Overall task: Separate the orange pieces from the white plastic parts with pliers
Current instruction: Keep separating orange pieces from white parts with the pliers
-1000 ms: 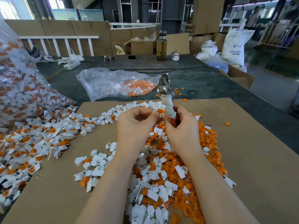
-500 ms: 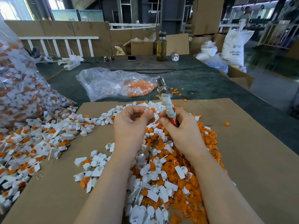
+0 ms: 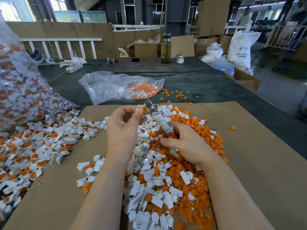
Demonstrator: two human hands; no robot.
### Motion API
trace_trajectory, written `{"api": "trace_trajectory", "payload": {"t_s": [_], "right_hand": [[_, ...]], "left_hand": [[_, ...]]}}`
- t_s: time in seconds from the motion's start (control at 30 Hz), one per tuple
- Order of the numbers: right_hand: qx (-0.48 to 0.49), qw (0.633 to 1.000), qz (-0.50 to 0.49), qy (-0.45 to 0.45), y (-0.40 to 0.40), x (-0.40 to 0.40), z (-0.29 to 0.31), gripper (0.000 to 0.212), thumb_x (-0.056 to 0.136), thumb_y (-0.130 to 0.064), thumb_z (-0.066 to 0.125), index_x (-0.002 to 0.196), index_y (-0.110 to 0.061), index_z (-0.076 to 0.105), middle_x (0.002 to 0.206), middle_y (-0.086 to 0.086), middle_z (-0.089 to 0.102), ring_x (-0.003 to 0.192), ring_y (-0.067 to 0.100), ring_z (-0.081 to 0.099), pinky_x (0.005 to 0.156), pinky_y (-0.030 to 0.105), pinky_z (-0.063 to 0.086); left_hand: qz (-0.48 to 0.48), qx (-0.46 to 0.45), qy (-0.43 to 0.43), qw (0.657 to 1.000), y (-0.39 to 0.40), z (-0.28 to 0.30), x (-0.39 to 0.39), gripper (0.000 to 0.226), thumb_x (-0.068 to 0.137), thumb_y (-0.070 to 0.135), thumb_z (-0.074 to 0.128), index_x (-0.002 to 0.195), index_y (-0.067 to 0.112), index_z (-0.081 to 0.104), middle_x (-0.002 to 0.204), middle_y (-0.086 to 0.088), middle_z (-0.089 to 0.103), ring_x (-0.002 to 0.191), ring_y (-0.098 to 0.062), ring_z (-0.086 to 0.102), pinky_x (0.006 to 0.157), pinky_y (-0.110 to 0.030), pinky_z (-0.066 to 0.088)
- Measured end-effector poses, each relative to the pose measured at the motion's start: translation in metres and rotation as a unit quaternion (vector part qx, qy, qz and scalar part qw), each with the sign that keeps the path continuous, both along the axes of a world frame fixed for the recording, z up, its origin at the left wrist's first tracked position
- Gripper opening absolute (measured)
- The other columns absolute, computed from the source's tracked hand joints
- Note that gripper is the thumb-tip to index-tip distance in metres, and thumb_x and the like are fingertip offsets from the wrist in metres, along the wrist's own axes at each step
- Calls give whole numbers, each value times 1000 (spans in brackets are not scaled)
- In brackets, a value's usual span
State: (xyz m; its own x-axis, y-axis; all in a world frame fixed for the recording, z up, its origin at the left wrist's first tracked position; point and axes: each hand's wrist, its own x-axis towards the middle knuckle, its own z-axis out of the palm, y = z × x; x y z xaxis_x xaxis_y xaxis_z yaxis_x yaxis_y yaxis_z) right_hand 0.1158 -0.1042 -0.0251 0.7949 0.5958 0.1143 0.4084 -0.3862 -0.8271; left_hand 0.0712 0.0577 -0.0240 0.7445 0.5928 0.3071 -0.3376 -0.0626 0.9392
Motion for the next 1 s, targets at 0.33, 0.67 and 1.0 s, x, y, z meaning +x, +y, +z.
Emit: {"api": "trace_trajectory", "payload": {"t_s": [0.33, 0.67, 1.0], "right_hand": [[-23, 999, 14, -38, 1, 1, -4, 21, 87, -12, 61, 79, -31, 55, 62, -26, 54, 59, -1, 49, 56, 21, 37], [-13, 999, 0, -48, 5, 1, -8, 28, 87, -2, 55, 82, -29, 62, 79, -16, 62, 69, -12, 58, 54, 6, 41], [-45, 993, -64, -93, 9, 2, -11, 9, 87, -16, 58, 94, -16, 63, 89, -2, 65, 79, 16, 59, 72, 43, 52]], "left_hand": [[-20, 11, -15, 1000, 1, 4, -4, 10, 92, 5, 66, 85, 12, 68, 68, 8, 70, 66, -4, 66, 67, -15, 53], [-18, -8, -11, 1000, -3, 5, -3, 14, 93, 2, 63, 83, 12, 66, 64, 10, 68, 62, -1, 64, 65, -14, 52], [-5, -394, 36, 918, 34, 5, -6, 10, 96, 9, 59, 102, 4, 66, 88, -7, 78, 82, -13, 76, 65, -21, 60]]}}
